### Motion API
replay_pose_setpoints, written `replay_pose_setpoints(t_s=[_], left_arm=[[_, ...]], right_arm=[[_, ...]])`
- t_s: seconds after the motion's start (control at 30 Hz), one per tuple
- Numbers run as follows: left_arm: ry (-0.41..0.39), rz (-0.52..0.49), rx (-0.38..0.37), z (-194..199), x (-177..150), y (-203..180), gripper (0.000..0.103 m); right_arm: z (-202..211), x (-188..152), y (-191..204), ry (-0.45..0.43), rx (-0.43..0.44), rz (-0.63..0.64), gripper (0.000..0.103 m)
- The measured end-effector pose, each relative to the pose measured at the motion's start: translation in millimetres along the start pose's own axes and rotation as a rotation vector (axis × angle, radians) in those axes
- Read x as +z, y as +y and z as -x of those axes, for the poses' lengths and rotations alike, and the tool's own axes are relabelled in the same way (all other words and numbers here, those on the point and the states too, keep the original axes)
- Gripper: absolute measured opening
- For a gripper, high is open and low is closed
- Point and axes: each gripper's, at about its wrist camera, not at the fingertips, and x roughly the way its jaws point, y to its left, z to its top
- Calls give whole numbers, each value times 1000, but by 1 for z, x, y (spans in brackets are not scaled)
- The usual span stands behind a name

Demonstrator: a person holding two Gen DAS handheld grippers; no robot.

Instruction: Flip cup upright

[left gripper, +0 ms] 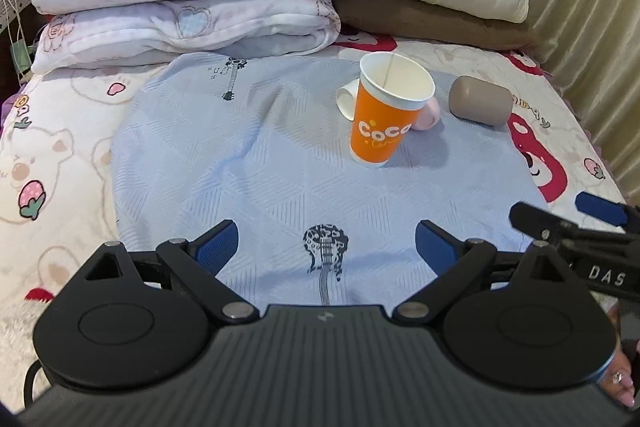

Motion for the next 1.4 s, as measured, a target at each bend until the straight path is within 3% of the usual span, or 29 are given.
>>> replay_pose_setpoints(t_s=[0.17,0.5,0.63,0.97,1.4], left_arm=[[21,1,47,12,-2,-4,98],[-30,-17,94,29,-6,-12,98],[-84,-23,98,26,-8,-17,98],[-104,-37,101,9,-15,-22,98],[-185,-38,99,19,-14,-10,98]], right_arm=[[18,-3,2,-29,-51,50,103],[47,-2,7,-85,-73,80,103],[46,-3,9,-109,-80,55,103],[24,-17,15,-83,-78,41,103],[34,-17,7,-180,-127,74,103]])
